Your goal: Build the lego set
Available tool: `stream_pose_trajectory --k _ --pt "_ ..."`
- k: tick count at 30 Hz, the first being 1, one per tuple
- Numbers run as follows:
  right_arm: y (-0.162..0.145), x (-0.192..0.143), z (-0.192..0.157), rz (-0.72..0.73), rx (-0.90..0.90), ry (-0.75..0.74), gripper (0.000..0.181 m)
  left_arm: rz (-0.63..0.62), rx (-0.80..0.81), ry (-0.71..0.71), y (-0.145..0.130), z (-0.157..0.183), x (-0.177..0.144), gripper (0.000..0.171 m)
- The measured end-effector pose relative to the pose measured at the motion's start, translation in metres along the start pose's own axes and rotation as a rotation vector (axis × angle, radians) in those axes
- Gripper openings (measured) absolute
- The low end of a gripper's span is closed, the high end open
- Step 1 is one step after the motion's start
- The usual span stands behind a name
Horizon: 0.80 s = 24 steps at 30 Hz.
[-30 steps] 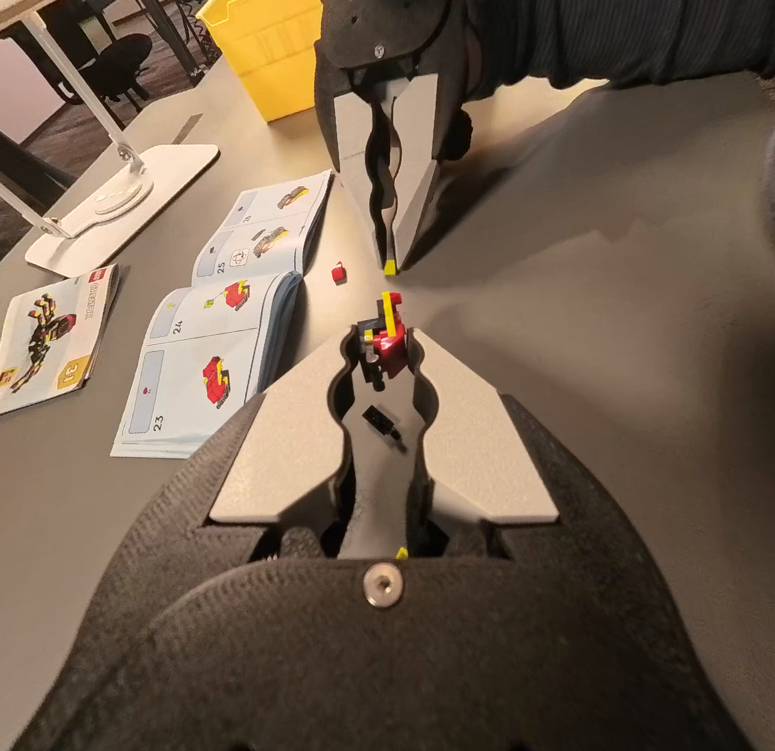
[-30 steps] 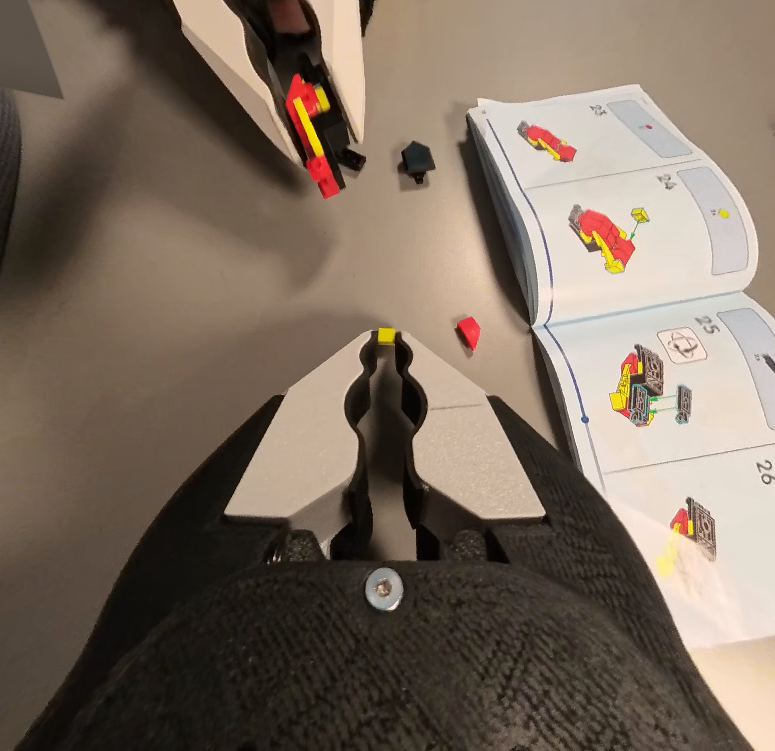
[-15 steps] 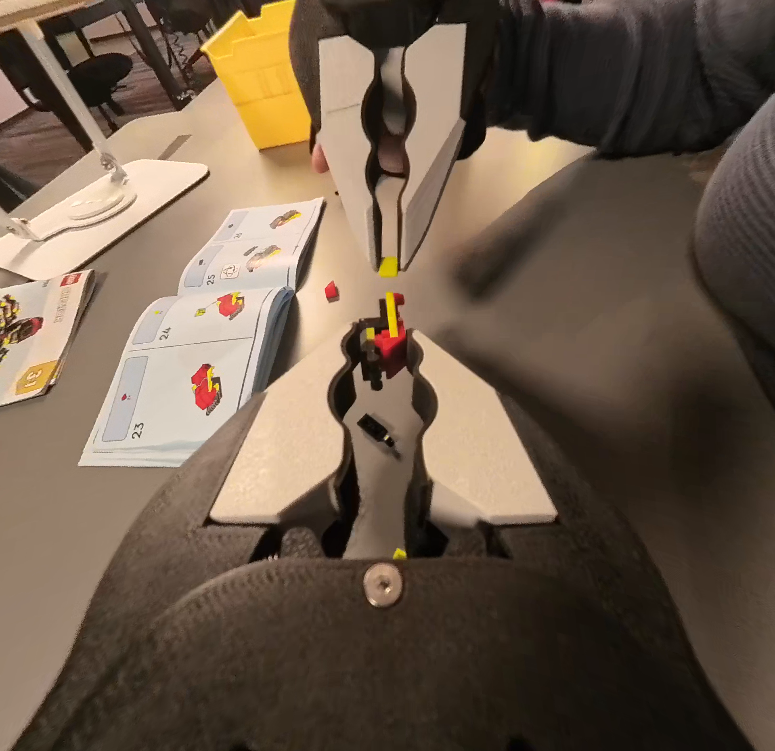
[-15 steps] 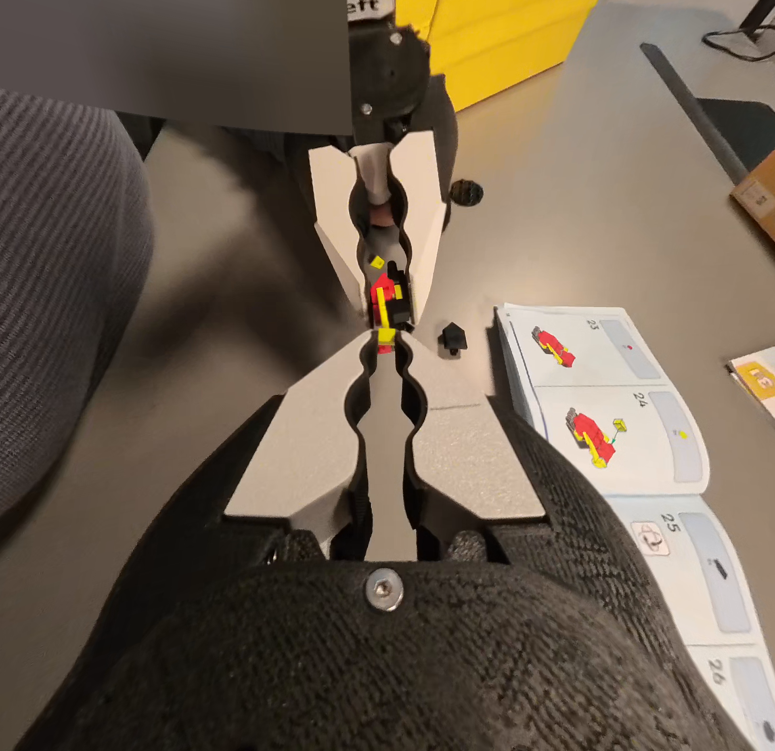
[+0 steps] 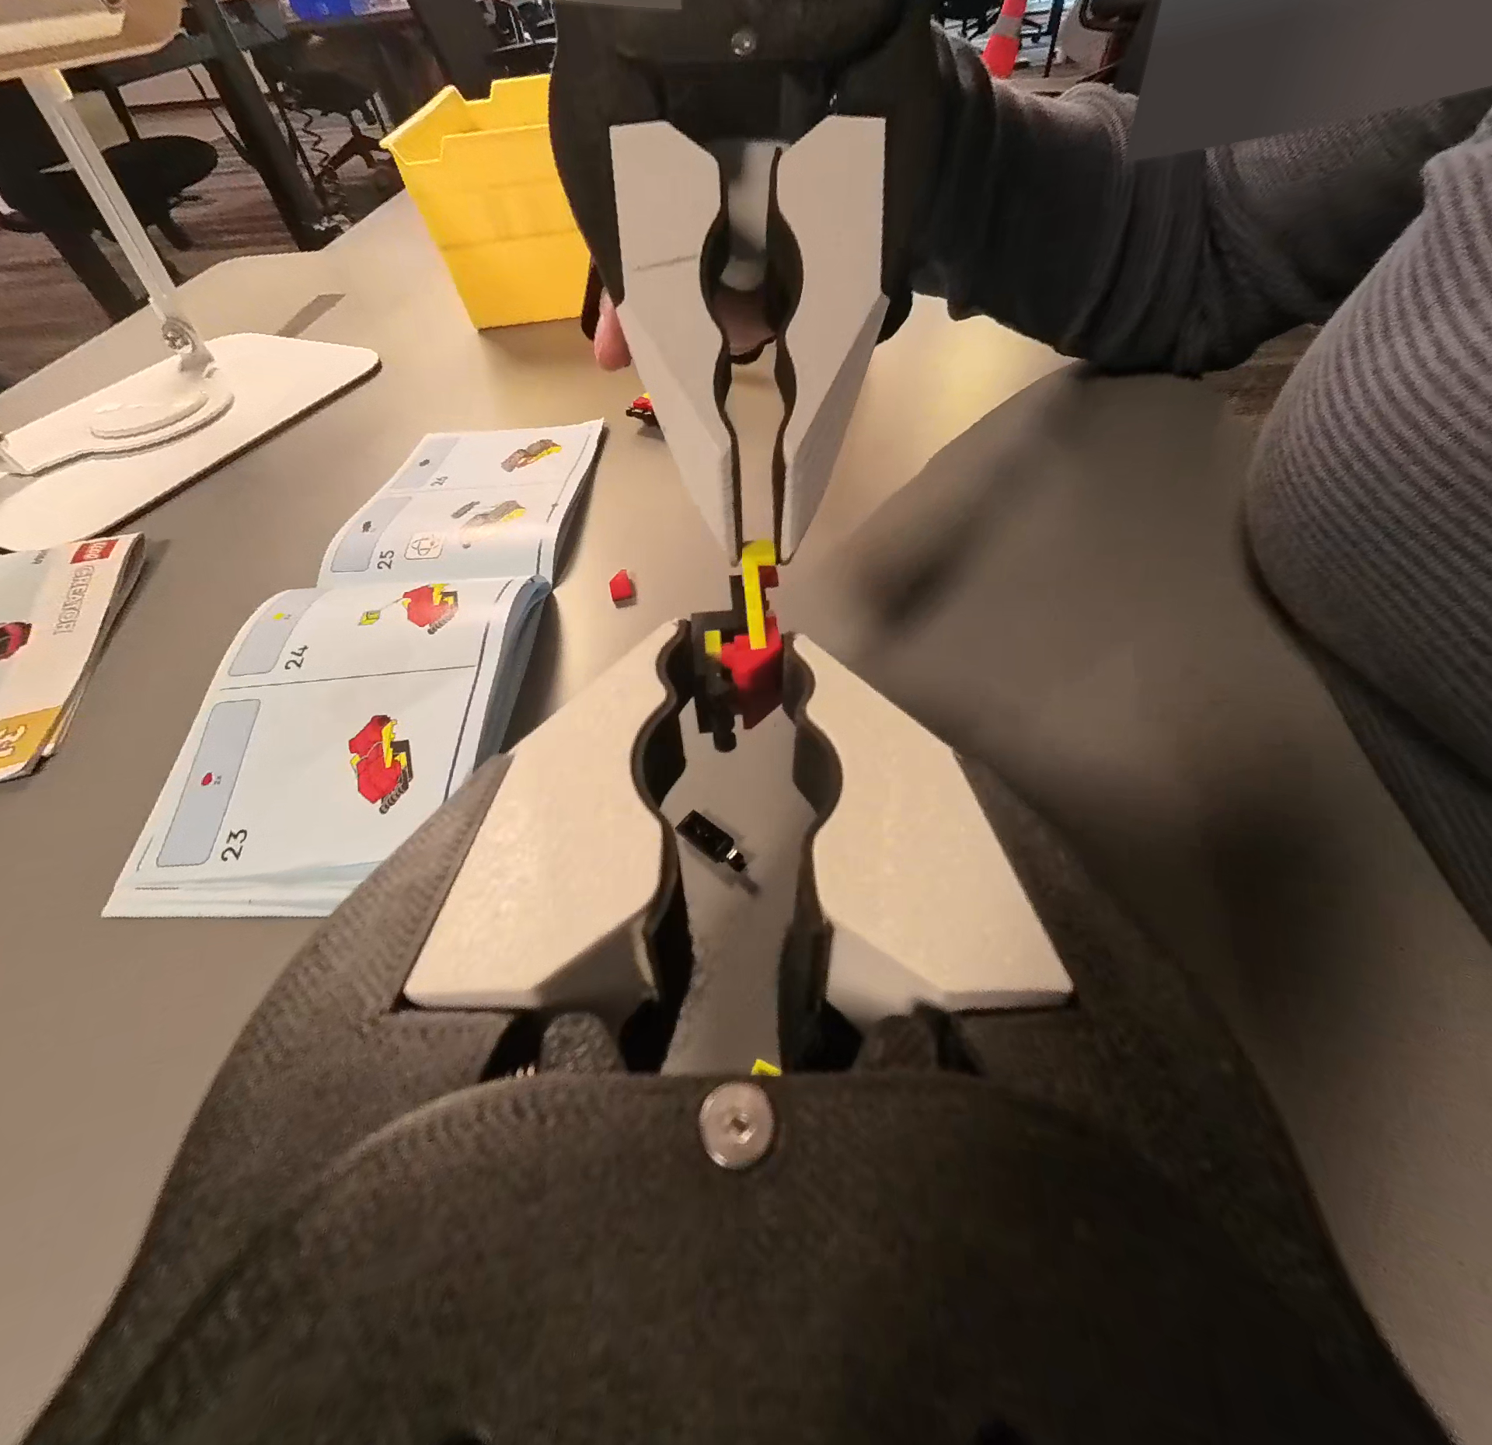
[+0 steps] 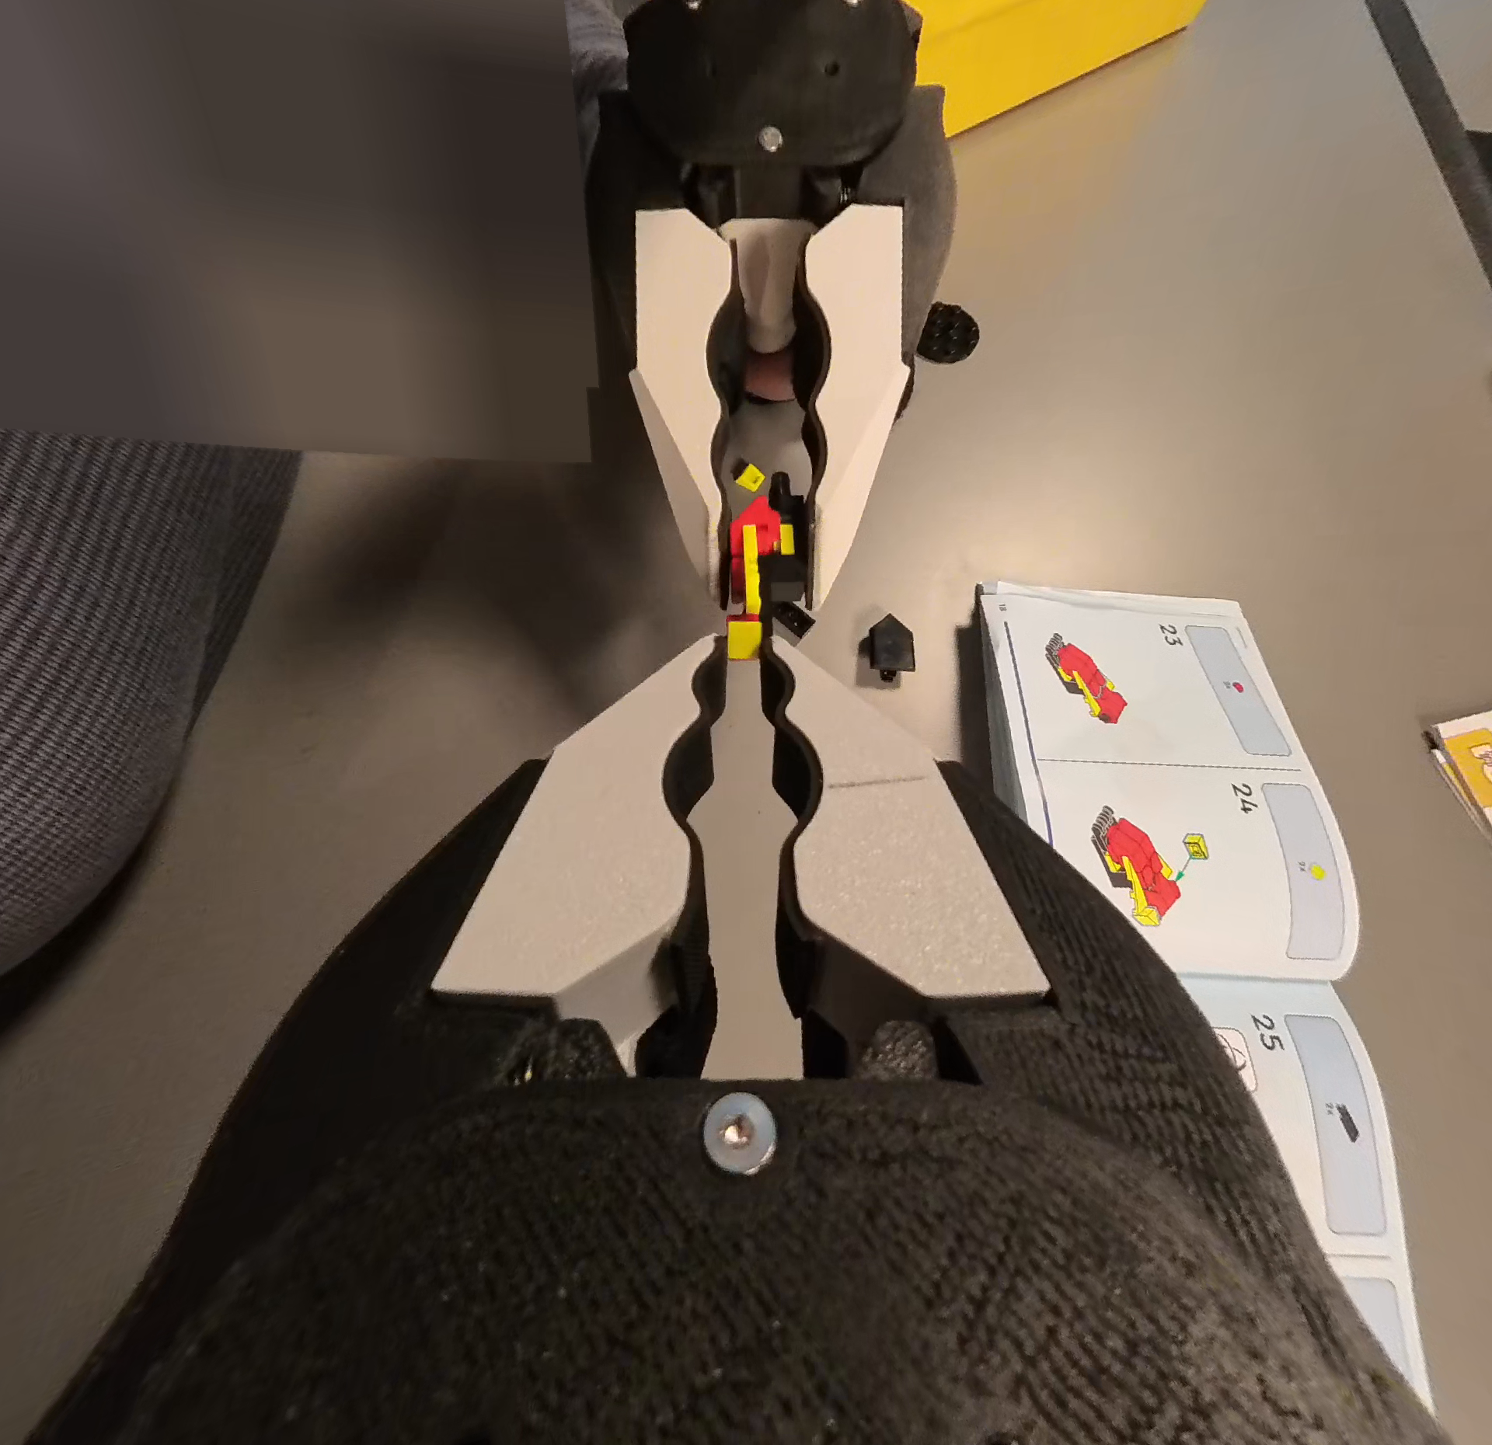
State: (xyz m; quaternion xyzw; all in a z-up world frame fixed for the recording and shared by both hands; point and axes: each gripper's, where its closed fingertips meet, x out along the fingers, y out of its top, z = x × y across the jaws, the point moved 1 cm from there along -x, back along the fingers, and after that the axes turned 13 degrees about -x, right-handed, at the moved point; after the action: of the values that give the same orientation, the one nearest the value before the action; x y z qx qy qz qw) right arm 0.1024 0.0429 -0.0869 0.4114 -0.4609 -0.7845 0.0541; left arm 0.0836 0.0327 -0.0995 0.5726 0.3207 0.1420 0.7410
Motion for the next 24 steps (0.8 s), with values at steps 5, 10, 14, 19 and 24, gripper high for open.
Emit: stream_pose_trajectory --k 5,10,14,19,24 --pt "0.0 -0.001 0.0 -0.01 -0.008 -0.006 0.006 -0.003 0.002 0.001 0.0 0.0 0.0 0.02" --pt "-0.006 -0.004 0.002 -0.05 -0.014 -0.021 0.005 -0.01 0.007 0.003 -0.001 0.0 0.001 0.02" --pt "-0.038 -0.01 0.007 -0.24 0.019 -0.034 0.006 -0.02 0.016 0.005 -0.002 0.001 0.002 0.02" --pt "-0.081 -0.015 -0.007 -0.5 0.068 0.046 0.005 -0.031 0.026 0.006 -0.004 0.002 0.003 0.02" --pt "-0.092 -0.018 -0.012 -0.569 0.101 0.074 0.005 -0.039 0.031 0.006 -0.005 0.002 0.003 0.02"
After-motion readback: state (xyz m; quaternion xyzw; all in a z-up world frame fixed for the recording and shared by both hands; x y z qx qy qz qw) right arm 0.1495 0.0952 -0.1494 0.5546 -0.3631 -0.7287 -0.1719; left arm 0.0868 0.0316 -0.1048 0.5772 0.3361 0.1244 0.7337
